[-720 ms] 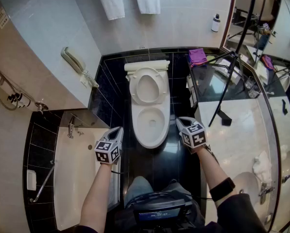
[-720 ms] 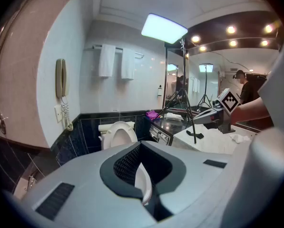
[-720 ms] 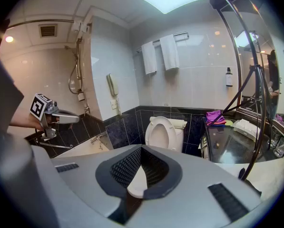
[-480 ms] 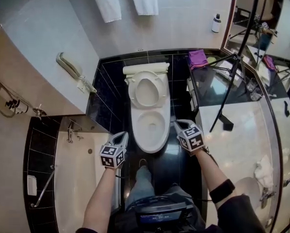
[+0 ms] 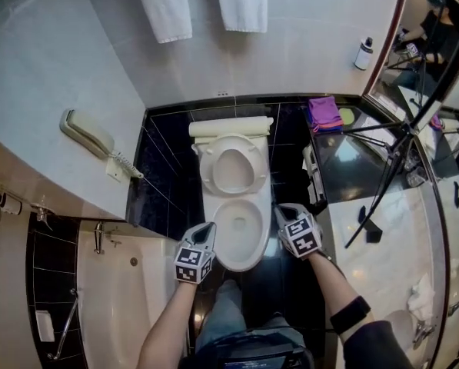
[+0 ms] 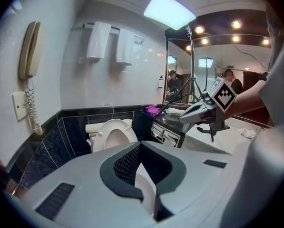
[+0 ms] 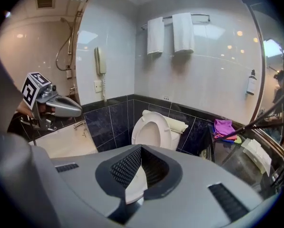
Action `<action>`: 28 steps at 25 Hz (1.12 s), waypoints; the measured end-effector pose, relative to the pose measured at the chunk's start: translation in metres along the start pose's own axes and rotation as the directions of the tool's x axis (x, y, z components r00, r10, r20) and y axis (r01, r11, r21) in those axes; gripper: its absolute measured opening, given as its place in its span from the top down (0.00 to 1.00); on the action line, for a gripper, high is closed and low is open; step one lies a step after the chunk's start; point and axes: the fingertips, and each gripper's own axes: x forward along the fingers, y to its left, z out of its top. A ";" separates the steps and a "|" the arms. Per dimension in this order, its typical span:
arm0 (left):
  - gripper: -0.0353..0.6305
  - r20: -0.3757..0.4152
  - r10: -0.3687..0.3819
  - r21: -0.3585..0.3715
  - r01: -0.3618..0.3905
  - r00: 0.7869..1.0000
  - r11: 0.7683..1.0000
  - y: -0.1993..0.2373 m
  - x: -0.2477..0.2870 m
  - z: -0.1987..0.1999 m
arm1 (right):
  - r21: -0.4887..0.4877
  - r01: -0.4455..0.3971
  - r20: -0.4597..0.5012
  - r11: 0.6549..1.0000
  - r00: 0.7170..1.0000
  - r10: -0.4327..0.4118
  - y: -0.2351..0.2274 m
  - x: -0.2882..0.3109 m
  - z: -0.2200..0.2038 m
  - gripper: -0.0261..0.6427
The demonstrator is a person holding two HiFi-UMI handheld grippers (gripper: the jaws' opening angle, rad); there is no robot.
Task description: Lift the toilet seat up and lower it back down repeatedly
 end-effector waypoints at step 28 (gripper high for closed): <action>0.96 -0.015 -0.061 -0.077 0.060 0.998 0.995 0.112 0.208 -0.030 | -0.722 0.070 -0.056 0.689 0.986 -0.160 -0.102 0.341 0.135 0.65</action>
